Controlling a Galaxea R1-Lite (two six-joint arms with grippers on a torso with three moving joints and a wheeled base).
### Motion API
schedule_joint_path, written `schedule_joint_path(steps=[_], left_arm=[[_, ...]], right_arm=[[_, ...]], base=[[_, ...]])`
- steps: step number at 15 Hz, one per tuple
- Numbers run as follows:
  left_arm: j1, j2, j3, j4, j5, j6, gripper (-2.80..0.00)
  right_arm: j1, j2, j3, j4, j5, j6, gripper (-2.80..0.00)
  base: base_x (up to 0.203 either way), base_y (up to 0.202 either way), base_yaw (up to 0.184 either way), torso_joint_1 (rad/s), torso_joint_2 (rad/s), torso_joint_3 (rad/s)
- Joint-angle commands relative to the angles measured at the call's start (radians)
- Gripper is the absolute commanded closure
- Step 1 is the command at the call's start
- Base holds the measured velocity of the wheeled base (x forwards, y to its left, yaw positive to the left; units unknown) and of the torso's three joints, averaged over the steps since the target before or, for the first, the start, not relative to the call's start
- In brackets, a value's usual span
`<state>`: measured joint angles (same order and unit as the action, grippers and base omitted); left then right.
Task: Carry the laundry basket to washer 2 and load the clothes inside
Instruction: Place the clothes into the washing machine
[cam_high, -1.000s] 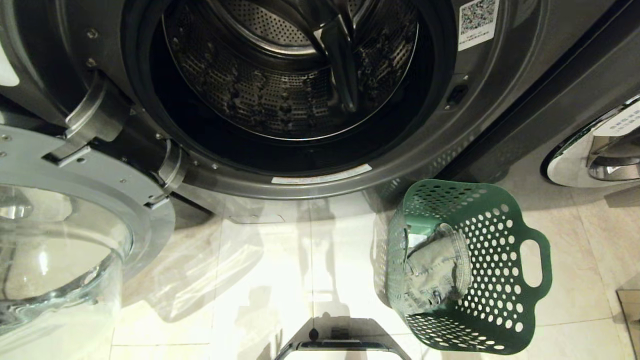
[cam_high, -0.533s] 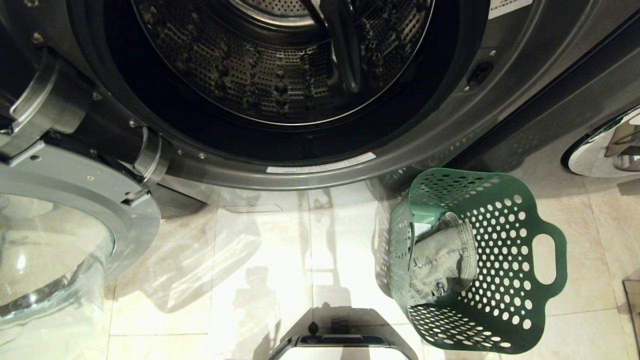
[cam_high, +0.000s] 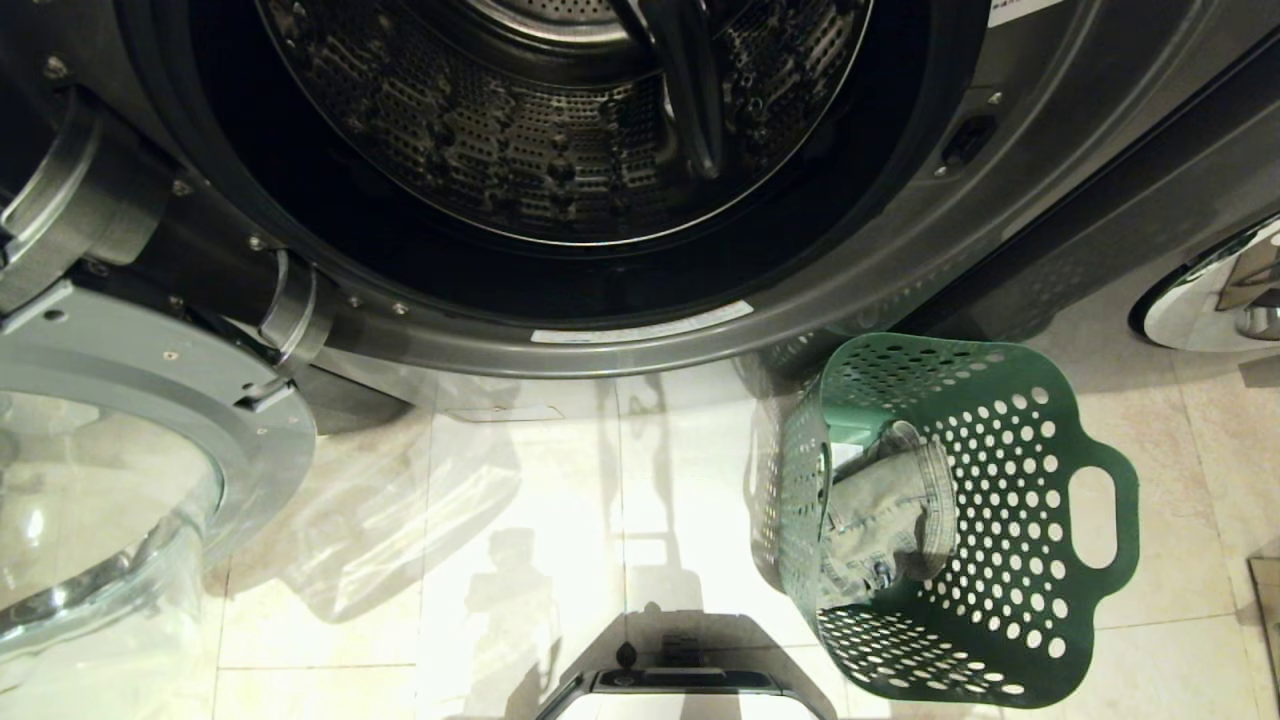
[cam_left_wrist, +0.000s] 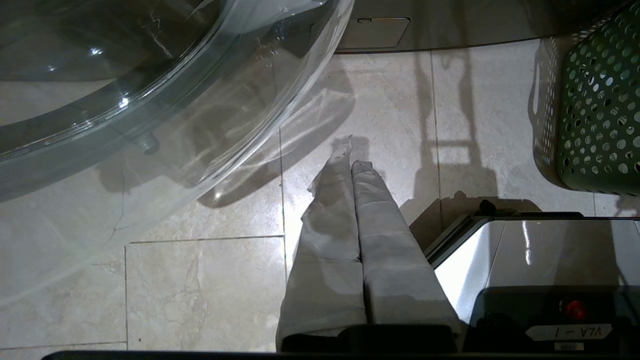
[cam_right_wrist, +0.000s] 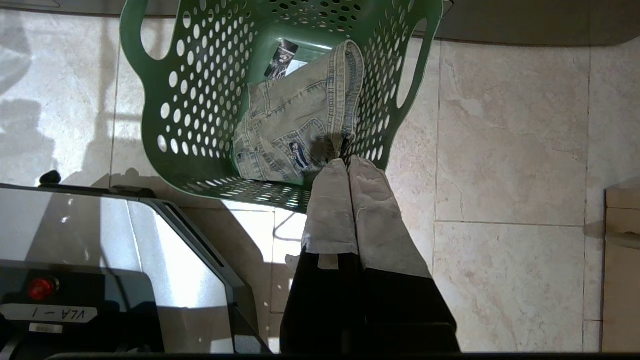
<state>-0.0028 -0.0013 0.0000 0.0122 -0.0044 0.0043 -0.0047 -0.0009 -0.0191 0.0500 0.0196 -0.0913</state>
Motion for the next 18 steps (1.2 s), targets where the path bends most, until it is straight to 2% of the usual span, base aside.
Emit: schedule_joint_path(steps=[1,10,12,14,16,18], left_arm=[[0.0,-0.002,0.002,0.0,0.0,0.0,0.0],[0.0,-0.001,0.002,0.0,0.0,0.0,0.0],[0.0,0.0,0.002,0.0,0.0,0.0,0.0],[0.001,0.0,0.002,0.0,0.0,0.0,0.0],[0.001,-0.001,0.002,0.0,0.0,0.0,0.0],[0.001,-0.001,0.002,0.0,0.0,0.0,0.0]], right_arm=[[0.0,-0.001,0.001,0.001,0.0,-0.001,0.0],[0.0,-0.001,-0.011,-0.004,-0.014,0.009,0.0],[0.0,0.001,-0.13,0.045,-0.053,-0.003,0.0],[0.0,0.037,-0.329,0.196,-0.078,-0.004,0.0],[-0.001,0.192,-0.519,0.297,-0.081,0.001,0.0],[-0.001,0.466,-0.69,0.344,-0.075,0.027,0.0]], base=[[0.0,0.0,0.0,0.0,0.0,0.0],[0.0,0.0,0.0,0.0,0.0,0.0],[0.0,0.0,0.0,0.0,0.0,0.0],[0.0,0.0,0.0,0.0,0.0,0.0],[0.0,0.0,0.0,0.0,0.0,0.0],[0.0,0.0,0.0,0.0,0.0,0.0]])
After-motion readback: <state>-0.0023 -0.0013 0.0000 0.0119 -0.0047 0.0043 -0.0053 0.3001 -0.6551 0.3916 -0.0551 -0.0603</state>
